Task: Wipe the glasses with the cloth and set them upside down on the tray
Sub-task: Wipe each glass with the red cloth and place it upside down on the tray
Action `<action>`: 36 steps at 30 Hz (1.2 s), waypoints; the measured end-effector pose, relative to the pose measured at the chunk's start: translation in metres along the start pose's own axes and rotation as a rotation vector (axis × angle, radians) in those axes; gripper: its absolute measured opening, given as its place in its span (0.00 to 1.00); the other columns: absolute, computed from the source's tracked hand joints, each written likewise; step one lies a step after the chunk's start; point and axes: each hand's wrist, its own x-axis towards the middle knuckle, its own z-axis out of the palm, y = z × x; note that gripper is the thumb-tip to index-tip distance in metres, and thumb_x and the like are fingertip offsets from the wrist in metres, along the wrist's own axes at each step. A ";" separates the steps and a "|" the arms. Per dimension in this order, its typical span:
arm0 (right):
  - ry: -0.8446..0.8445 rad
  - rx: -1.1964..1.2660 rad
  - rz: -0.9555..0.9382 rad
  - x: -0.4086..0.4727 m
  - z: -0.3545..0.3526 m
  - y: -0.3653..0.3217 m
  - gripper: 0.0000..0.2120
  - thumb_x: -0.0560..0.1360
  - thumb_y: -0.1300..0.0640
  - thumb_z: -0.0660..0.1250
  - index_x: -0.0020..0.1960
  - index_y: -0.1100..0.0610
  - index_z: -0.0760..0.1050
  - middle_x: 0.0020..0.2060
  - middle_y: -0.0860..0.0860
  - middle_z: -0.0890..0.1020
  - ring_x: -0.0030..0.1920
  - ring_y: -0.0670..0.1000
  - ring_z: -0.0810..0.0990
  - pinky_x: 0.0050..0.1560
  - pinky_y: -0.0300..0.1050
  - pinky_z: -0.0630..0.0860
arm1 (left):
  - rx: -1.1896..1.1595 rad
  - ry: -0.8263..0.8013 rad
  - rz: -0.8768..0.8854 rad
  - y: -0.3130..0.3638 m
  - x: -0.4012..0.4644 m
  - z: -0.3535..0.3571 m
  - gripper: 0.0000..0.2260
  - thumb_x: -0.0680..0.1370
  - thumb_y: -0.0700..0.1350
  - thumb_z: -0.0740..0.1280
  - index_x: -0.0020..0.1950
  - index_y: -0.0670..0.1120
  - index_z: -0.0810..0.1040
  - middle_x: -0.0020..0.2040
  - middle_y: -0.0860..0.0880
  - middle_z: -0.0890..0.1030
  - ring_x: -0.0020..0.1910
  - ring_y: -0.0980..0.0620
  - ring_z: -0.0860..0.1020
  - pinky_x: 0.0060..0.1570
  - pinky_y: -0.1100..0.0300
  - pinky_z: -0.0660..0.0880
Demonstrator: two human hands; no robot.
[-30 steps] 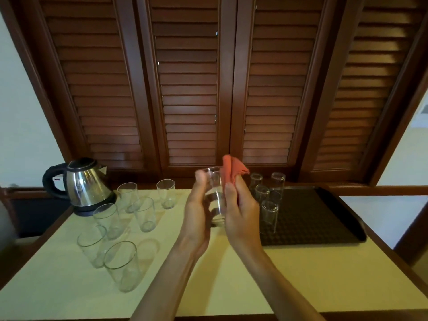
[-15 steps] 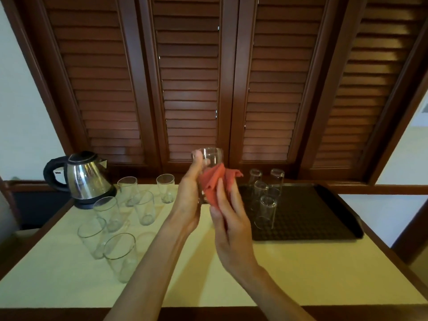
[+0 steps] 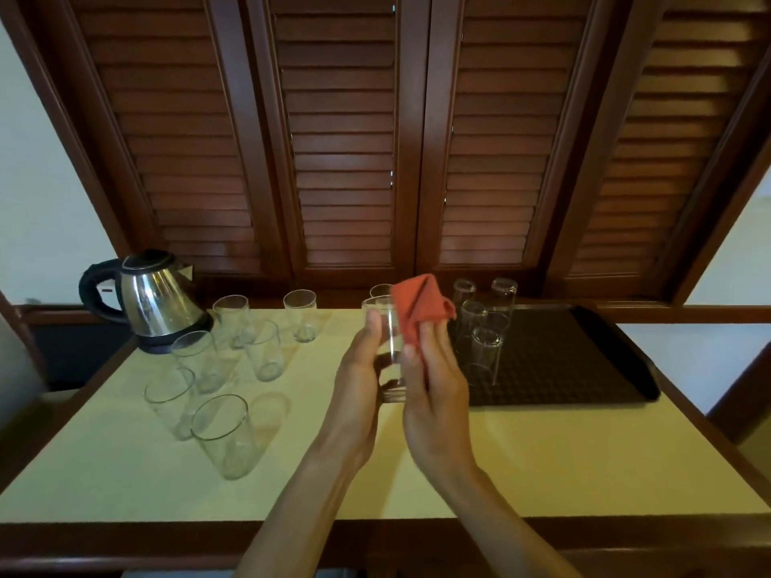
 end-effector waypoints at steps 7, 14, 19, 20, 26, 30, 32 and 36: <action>0.041 0.077 0.104 0.004 -0.010 0.014 0.22 0.84 0.45 0.53 0.75 0.47 0.67 0.65 0.48 0.79 0.65 0.51 0.79 0.64 0.59 0.77 | -0.010 -0.051 0.010 -0.017 -0.014 0.002 0.19 0.81 0.60 0.56 0.64 0.55 0.80 0.60 0.47 0.87 0.62 0.52 0.84 0.57 0.50 0.79; -0.057 0.069 0.016 -0.020 -0.004 0.020 0.21 0.85 0.49 0.55 0.78 0.39 0.63 0.77 0.41 0.66 0.78 0.47 0.64 0.73 0.43 0.69 | -0.010 -0.066 -0.001 -0.014 0.000 -0.009 0.26 0.85 0.60 0.51 0.67 0.49 0.81 0.60 0.48 0.86 0.62 0.49 0.84 0.57 0.54 0.79; -0.016 0.047 0.065 -0.011 -0.004 0.021 0.22 0.85 0.51 0.55 0.79 0.47 0.63 0.76 0.47 0.69 0.77 0.53 0.65 0.74 0.45 0.68 | -0.008 -0.052 0.031 -0.008 0.007 -0.008 0.19 0.81 0.56 0.60 0.63 0.47 0.83 0.53 0.51 0.88 0.56 0.52 0.85 0.48 0.61 0.81; -0.053 0.017 0.029 -0.021 0.001 0.022 0.23 0.85 0.49 0.55 0.80 0.46 0.60 0.80 0.45 0.62 0.80 0.50 0.58 0.77 0.46 0.63 | -0.031 -0.013 0.046 -0.005 0.012 -0.010 0.21 0.81 0.56 0.60 0.64 0.44 0.83 0.54 0.47 0.88 0.58 0.49 0.84 0.49 0.61 0.81; 0.118 0.161 0.147 0.007 -0.005 0.024 0.27 0.82 0.40 0.55 0.79 0.48 0.64 0.72 0.49 0.73 0.72 0.51 0.73 0.69 0.57 0.74 | 0.026 -0.011 -0.031 -0.018 0.001 0.001 0.18 0.85 0.61 0.55 0.68 0.58 0.78 0.62 0.50 0.85 0.62 0.50 0.84 0.61 0.45 0.81; -0.029 0.028 -0.008 -0.020 0.007 0.026 0.25 0.85 0.48 0.55 0.80 0.52 0.60 0.81 0.49 0.60 0.81 0.51 0.58 0.78 0.53 0.62 | 0.027 0.006 0.025 -0.006 0.015 -0.004 0.29 0.80 0.68 0.57 0.65 0.49 0.83 0.62 0.43 0.85 0.65 0.44 0.82 0.65 0.44 0.78; 0.005 0.075 0.036 -0.014 0.004 0.032 0.24 0.84 0.48 0.55 0.80 0.46 0.61 0.78 0.48 0.65 0.78 0.54 0.64 0.75 0.58 0.67 | 0.027 -0.004 0.035 -0.007 0.016 -0.004 0.26 0.83 0.64 0.58 0.64 0.46 0.83 0.59 0.41 0.85 0.63 0.41 0.82 0.63 0.45 0.80; 0.043 0.078 0.085 0.012 -0.004 0.030 0.23 0.85 0.50 0.55 0.79 0.52 0.64 0.76 0.50 0.69 0.76 0.50 0.69 0.73 0.55 0.70 | 0.019 -0.005 0.028 -0.016 0.010 0.003 0.18 0.85 0.56 0.56 0.64 0.54 0.82 0.59 0.46 0.86 0.63 0.46 0.83 0.61 0.46 0.81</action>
